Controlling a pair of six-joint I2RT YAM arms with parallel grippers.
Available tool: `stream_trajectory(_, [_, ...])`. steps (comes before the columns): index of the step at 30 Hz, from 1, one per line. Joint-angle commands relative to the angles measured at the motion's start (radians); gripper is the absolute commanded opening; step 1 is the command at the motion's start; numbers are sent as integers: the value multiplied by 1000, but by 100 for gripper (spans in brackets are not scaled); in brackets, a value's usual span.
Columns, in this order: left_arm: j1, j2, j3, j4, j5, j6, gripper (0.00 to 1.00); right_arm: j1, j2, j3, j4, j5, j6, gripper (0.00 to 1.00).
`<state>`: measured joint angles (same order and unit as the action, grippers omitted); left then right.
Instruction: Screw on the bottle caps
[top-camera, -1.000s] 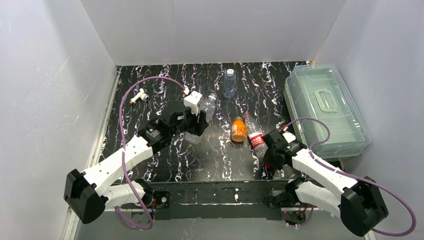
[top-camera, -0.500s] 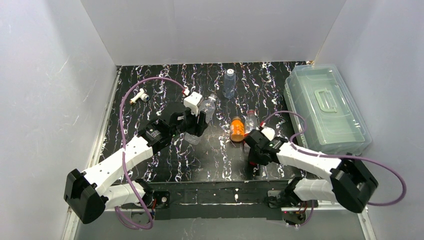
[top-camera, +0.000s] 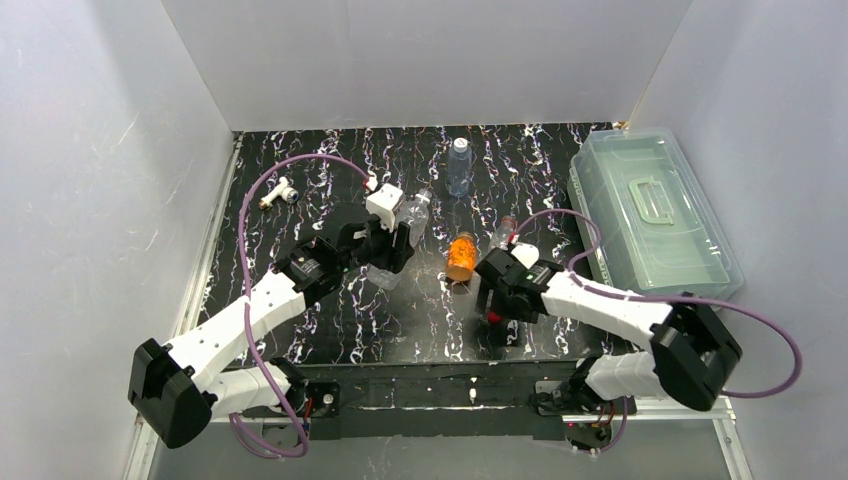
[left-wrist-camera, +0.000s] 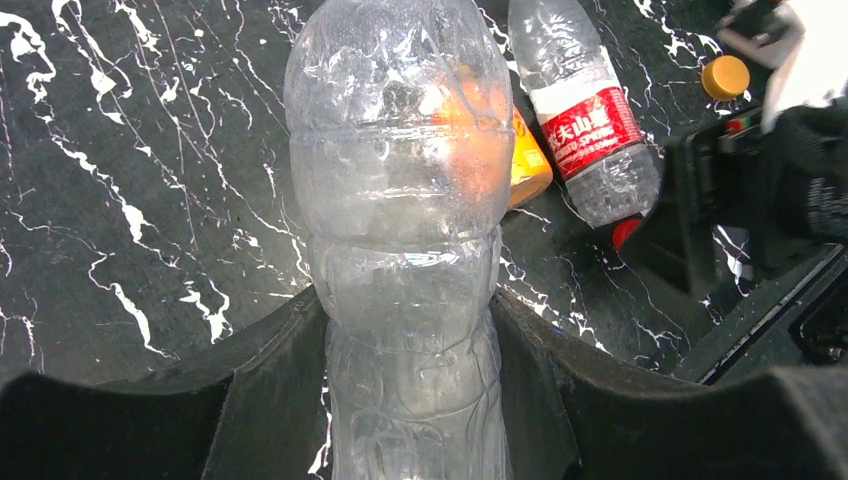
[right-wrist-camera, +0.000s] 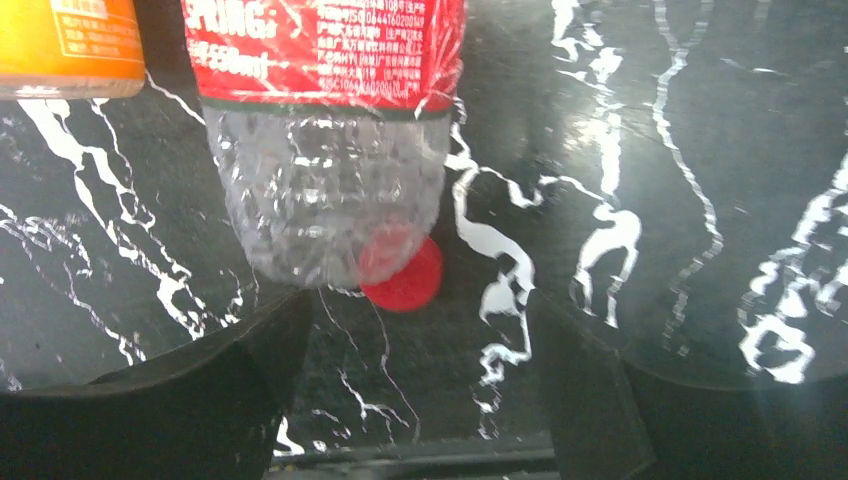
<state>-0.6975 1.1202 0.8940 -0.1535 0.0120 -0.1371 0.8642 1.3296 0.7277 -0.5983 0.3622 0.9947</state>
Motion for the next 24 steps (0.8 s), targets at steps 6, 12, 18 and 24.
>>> stream_trajectory(6, [30, 41, 16, -39, 58, -30, 54, -194, -223, 36, -247, 110, -52, 91])
stream_trajectory(12, [46, 45, 1, -27, 96, -46, 54, -453, -255, 28, -304, 69, -182, 91])
stream_trajectory(18, [56, 22, -18, -14, 112, -56, 54, -556, -268, 30, -414, 98, -143, 97])
stream_trajectory(24, [72, 22, -17, -53, 123, -74, 55, -682, -247, 44, -456, 61, -221, 98])
